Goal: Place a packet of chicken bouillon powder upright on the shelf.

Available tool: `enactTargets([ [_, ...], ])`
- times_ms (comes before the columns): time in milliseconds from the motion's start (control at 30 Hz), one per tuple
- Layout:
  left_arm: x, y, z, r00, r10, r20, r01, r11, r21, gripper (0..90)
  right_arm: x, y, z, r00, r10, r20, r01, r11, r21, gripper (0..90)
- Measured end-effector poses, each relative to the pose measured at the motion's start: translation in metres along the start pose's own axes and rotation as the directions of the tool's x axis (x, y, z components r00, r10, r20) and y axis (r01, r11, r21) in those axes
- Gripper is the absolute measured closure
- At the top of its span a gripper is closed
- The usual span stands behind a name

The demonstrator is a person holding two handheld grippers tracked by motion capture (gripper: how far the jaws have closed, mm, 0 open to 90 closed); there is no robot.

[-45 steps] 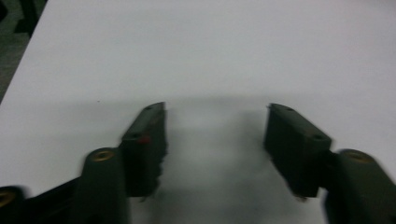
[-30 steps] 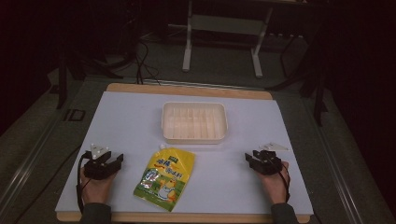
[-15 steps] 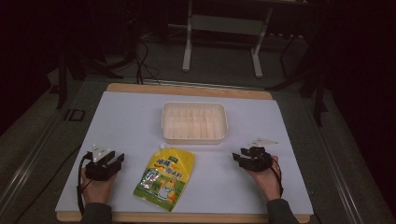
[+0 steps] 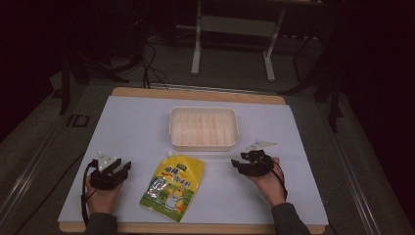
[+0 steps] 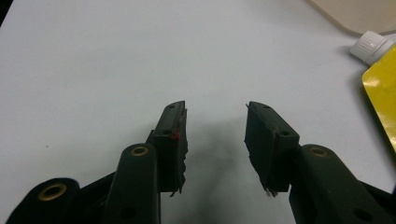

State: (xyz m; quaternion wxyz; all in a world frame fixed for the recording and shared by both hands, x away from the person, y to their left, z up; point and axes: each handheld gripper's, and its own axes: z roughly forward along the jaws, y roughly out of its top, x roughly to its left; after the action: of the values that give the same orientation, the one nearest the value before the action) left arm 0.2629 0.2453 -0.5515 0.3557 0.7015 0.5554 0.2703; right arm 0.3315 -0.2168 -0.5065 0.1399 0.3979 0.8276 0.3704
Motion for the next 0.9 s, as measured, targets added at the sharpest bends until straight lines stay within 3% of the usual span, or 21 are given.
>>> enactTargets([
  [433,-0.001,0.000,0.000,1.0000,0.006,0.004,-0.006,1.0000,-0.004,58.2,0.017,0.017,0.015,0.9965,-0.033,-0.077,0.033,0.999,0.007,41.6],
  [900,-0.001,0.000,0.000,1.0000,0.005,0.000,-0.005,1.0000,-0.004,58.1,0.038,0.028,0.029,0.9866,-0.064,-0.150,0.067,0.998,0.015,36.9],
])
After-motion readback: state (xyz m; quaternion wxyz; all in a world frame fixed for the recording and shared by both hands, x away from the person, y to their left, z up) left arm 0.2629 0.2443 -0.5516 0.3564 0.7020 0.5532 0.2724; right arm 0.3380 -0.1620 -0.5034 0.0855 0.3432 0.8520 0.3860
